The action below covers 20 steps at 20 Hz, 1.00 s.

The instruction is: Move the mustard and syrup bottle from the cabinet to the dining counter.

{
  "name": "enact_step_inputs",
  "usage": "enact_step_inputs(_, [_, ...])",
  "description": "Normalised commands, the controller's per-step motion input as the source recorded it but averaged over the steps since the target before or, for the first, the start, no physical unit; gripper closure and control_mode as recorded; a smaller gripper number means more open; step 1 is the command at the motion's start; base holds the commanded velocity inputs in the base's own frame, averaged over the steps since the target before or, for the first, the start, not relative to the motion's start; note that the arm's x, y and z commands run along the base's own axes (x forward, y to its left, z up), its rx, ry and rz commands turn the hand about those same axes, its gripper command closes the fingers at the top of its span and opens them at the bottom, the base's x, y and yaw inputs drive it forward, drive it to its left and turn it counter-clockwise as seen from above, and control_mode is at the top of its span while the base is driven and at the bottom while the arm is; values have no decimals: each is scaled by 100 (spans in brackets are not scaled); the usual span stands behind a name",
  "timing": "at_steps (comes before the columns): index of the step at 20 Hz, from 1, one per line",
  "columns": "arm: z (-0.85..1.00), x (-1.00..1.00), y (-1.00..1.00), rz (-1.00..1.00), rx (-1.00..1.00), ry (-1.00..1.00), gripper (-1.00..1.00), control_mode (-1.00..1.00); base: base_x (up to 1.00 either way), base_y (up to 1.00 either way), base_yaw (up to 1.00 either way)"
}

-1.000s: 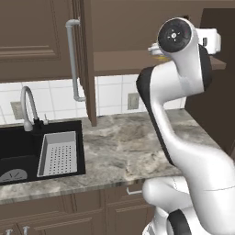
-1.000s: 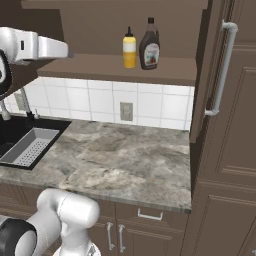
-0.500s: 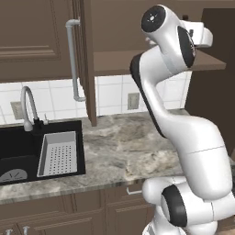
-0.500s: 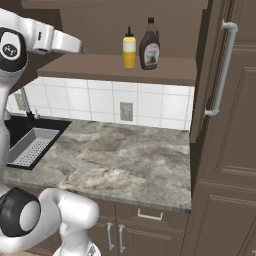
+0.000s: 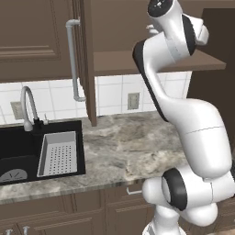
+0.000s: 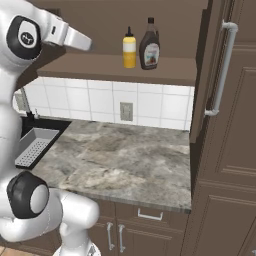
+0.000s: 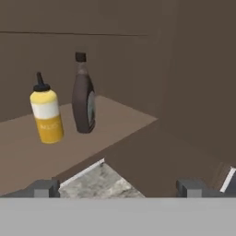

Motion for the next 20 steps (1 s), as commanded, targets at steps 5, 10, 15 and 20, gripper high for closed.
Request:
enact_step_inputs(5, [0,35,-8,7,5,-22,-100,-100,0,0,0])
enact_step_inputs(10, [0,21,-8,1,0,-15,-100,-100,0,0,0])
enact_step_inputs(15, [0,14,-7,0,0,-3,-100,-100,0,0,0])
enact_step_inputs(20, [0,18,0,0,0,2,-100,-100,0,0,0])
